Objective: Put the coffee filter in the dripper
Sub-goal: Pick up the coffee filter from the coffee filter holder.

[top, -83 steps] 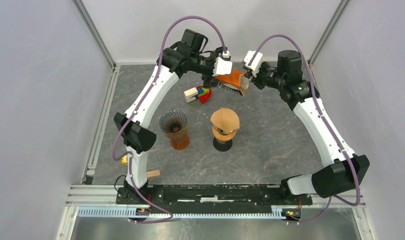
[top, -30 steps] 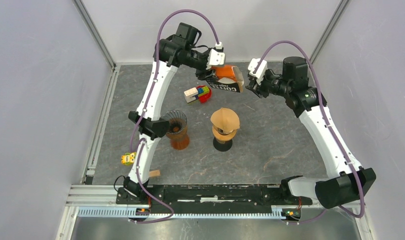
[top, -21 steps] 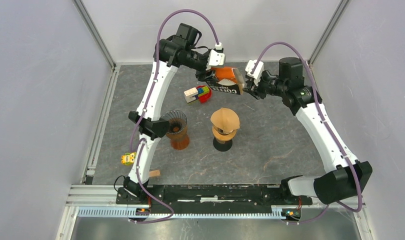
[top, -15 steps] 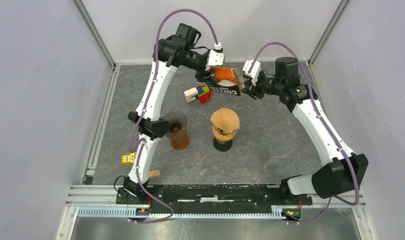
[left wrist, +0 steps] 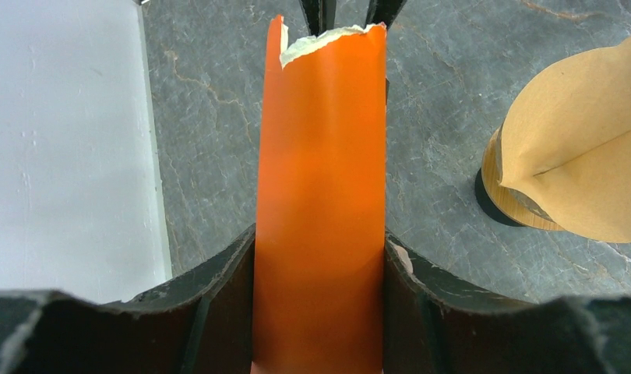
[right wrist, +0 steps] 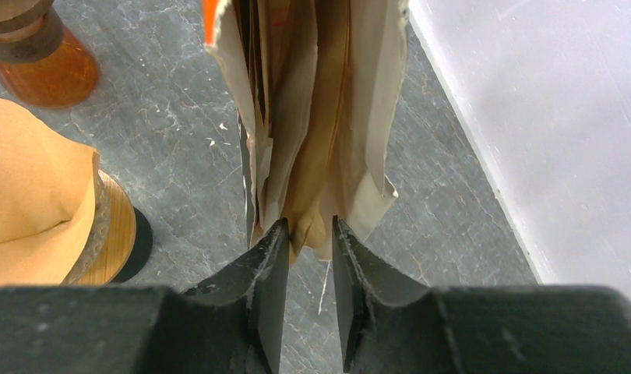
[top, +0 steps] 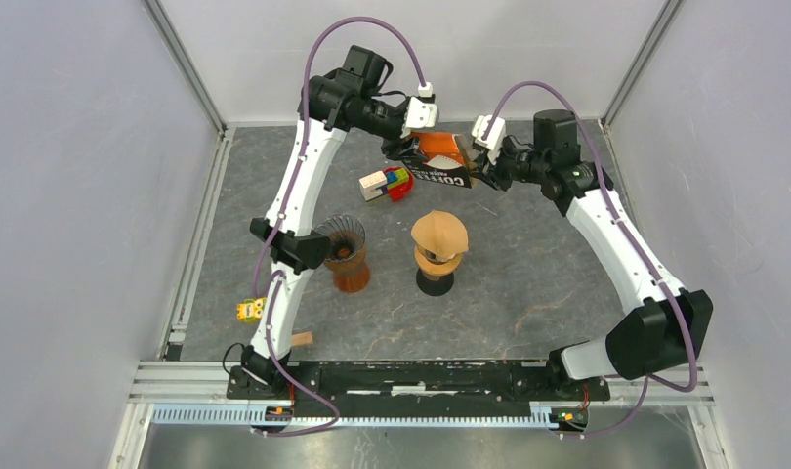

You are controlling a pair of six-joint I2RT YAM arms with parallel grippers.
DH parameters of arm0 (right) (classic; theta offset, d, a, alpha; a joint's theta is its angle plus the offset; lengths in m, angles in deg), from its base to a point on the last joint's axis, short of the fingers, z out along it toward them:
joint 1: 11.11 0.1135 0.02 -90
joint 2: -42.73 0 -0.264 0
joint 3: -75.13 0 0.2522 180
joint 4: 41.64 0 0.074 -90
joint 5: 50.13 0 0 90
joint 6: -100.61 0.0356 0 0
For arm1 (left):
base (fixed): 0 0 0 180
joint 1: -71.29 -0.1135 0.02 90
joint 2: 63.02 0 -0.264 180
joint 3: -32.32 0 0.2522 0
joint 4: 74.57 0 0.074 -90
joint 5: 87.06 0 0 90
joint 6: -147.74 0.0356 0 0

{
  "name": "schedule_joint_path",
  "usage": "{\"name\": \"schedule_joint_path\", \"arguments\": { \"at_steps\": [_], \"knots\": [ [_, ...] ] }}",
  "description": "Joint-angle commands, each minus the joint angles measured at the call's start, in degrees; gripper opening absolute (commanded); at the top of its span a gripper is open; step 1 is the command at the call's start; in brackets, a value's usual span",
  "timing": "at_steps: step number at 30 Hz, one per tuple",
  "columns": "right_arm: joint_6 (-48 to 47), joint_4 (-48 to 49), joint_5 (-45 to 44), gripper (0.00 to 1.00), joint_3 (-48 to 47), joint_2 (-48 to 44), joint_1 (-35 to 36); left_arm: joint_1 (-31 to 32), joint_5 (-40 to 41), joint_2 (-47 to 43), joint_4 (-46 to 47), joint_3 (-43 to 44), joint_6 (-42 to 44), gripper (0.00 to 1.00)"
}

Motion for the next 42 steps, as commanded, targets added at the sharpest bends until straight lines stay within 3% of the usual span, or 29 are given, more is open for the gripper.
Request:
{"name": "schedule_joint_path", "arguments": {
  "at_steps": [1,7,28,38,42],
  "knots": [
    [1.0,2.4,1.5,0.24,-1.5,0.6,-0.3,0.2,-1.7,-2.6,-0.3,2.3,-2.0,0.46],
    [-0.8,1.7,-0.9,0.0,-1.5,-0.9,-0.4,0.1,-0.3,-2.2,-0.2,2.3,-2.0,0.46],
    [-9.7,-10.6,-9.5,0.0,-2.7,-4.7,-2.1,-1.2,-0.7,-2.0,1.4,2.3,-4.1,0.46],
    [-4.8,-6.2,-5.5,0.13,-3.2,-4.5,-2.2,-1.2,-1.7,-1.6,1.4,2.3,-4.3,0.46],
    [-3.5,-4.7,-6.0,0.02,-3.1,-4.8,-2.3,-1.2,-1.4,-1.4,1.4,2.3,-4.1,0.46]
  ]
}}
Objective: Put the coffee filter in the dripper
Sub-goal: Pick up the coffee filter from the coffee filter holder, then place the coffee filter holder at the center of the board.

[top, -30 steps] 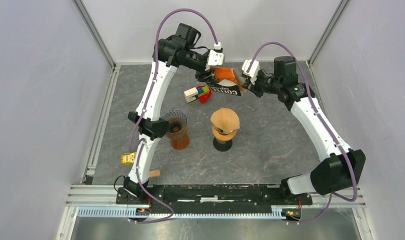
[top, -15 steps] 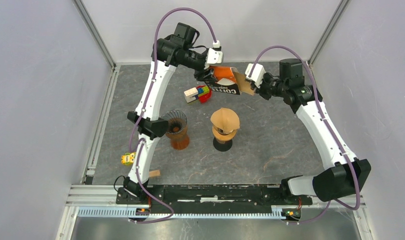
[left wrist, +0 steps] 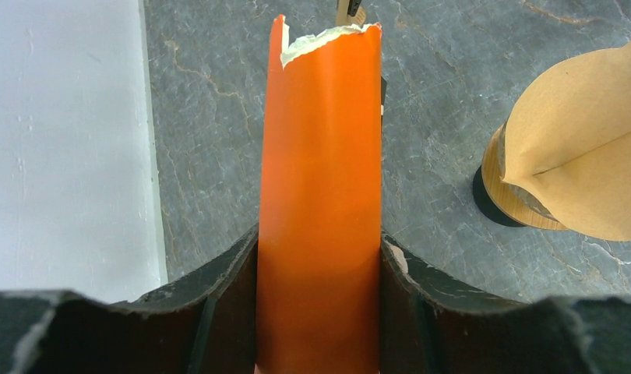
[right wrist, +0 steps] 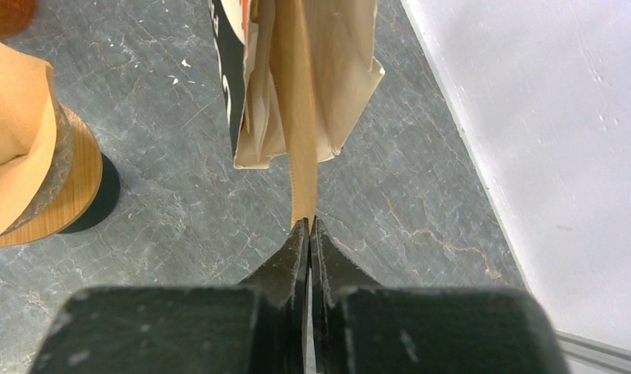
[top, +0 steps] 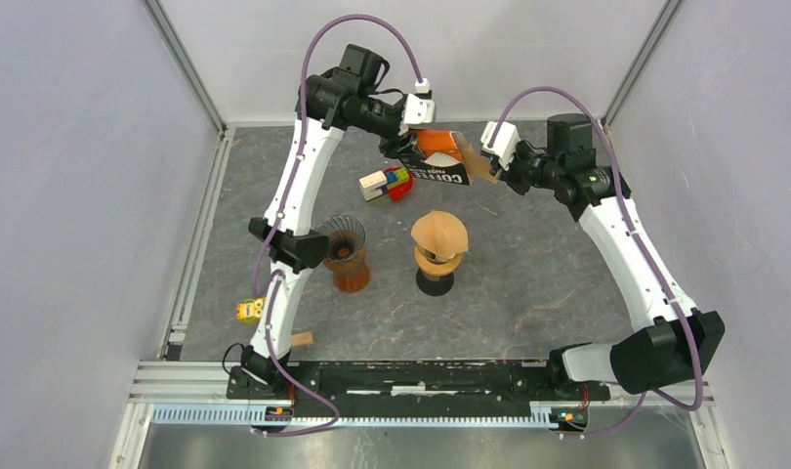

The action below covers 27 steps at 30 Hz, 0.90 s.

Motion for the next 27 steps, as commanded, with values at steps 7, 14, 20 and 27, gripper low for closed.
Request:
{"name": "schedule_joint_path", "arguments": {
  "at_steps": [7,14,20,27],
  "knots": [
    [1.8,3.2,-1.3,0.0,-1.6,-2.6,-1.9,-0.5,-0.2,-0.9,1.7,2.3,-4.8,0.46],
    [1.1,0.4,-4.7,0.0,-1.2,-5.1,-6.5,-1.0,3.4,1.0,9.4,2.3,-17.4,0.45],
    [0.8,-0.7,-8.2,0.0,0.4,-7.2,-10.9,-0.9,6.4,4.1,7.9,2.3,-18.9,0.46],
    [1.0,-0.9,-7.6,0.0,2.1,-7.9,-12.0,1.3,13.2,7.0,7.2,2.3,-20.4,0.46]
  ]
}}
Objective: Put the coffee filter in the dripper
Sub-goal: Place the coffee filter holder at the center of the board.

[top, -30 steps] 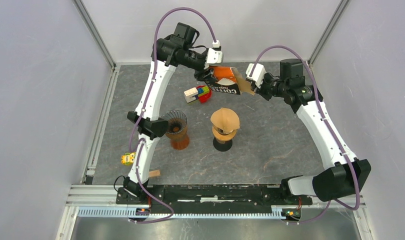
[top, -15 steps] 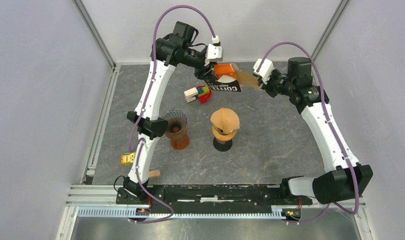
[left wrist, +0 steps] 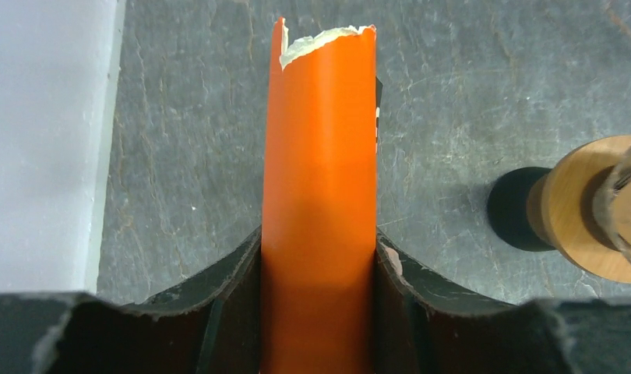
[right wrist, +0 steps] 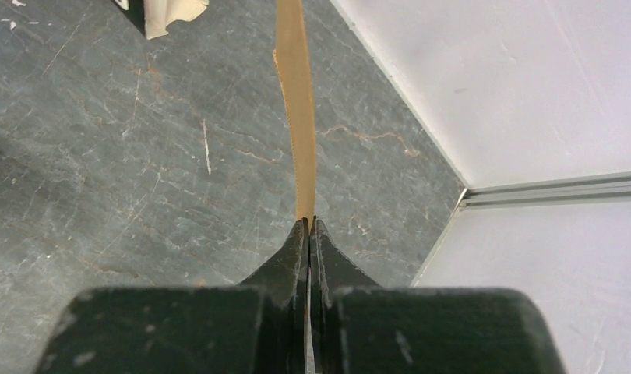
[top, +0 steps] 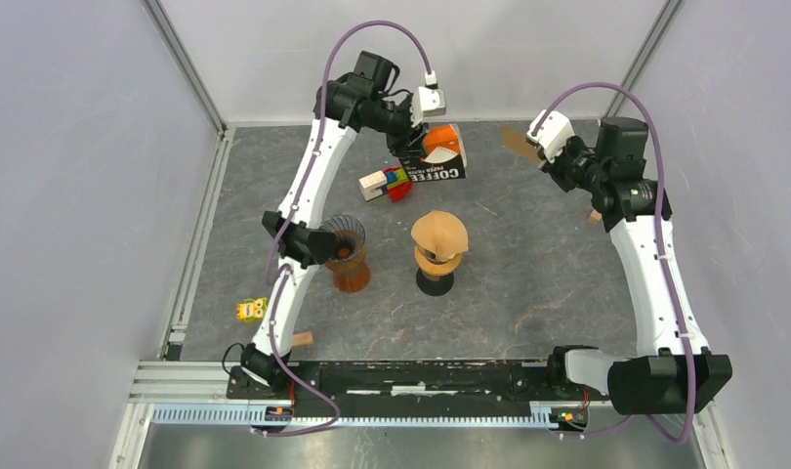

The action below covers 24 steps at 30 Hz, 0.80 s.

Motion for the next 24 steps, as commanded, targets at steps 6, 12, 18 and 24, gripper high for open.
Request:
{"name": "schedule_joint_path", "arguments": {
  "at_steps": [6,12,18,24],
  "knots": [
    [0.0,0.0,-0.1,0.0,2.2,-1.3,-0.1,3.1,10.0,2.9,-1.0,1.8,-2.3,0.49],
    [0.0,0.4,0.0,0.0,3.2,-1.3,-0.1,3.6,11.6,4.2,-0.8,1.8,-5.3,0.5],
    [0.0,0.7,0.0,0.0,4.1,-1.5,-0.1,4.4,14.7,5.0,0.0,1.8,-7.8,0.52],
    [-0.1,1.0,-0.1,0.0,4.6,-1.5,-0.1,5.3,17.8,5.9,-0.7,1.9,-8.3,0.57]
  ]
}}
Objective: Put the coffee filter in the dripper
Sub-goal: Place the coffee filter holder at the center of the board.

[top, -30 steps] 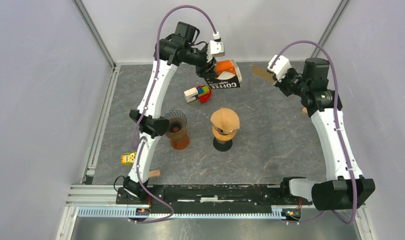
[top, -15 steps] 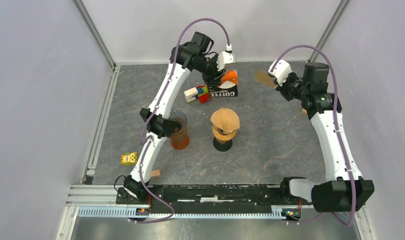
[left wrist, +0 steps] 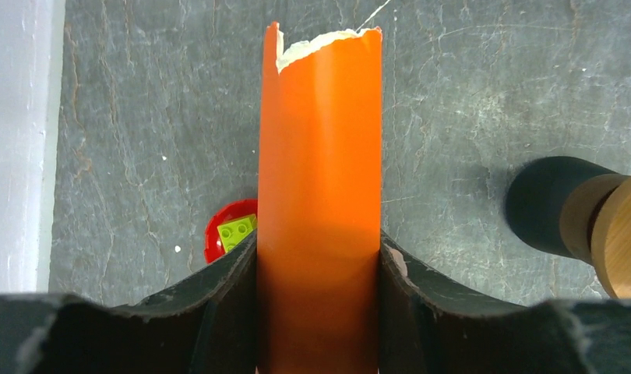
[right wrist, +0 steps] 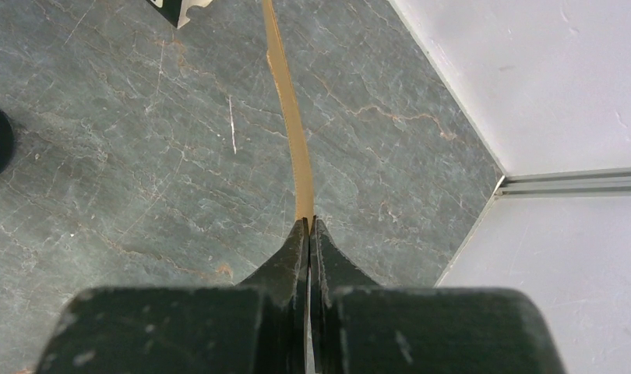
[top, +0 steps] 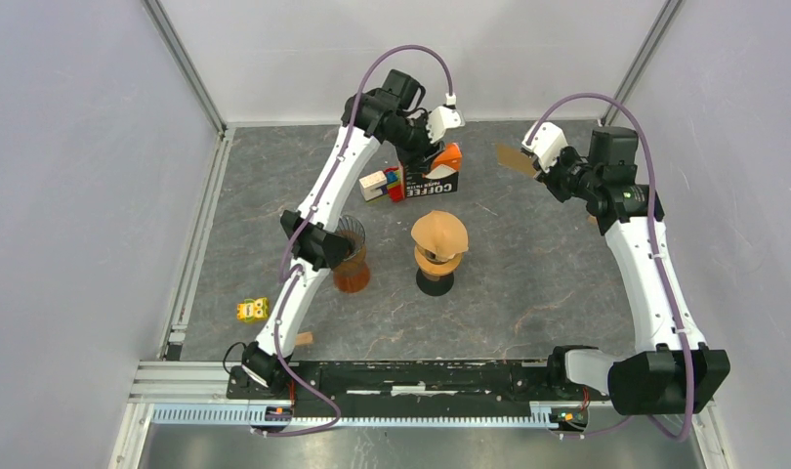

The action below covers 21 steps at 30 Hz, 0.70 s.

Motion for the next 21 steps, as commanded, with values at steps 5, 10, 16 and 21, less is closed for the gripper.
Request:
{"name": "schedule_joint_path", "arguments": {
  "at_steps": [5,10,16,21],
  "knots": [
    [-0.2,2.0,-0.2,0.0,0.7,-1.4,-0.1,1.3,4.0,0.9,-1.4,1.8,-2.3,0.6],
    [-0.1,2.0,0.2,0.0,1.0,-1.2,-0.1,1.4,4.6,0.7,-2.2,1.8,-1.9,0.64],
    [-0.1,1.8,0.2,0.0,0.9,-1.4,-0.1,1.4,5.7,0.4,-3.2,1.8,-1.3,0.72],
    [-0.2,1.3,0.3,0.0,0.7,-1.4,-0.1,1.3,6.4,-0.5,-3.4,1.8,-1.0,0.75]
  ]
}}
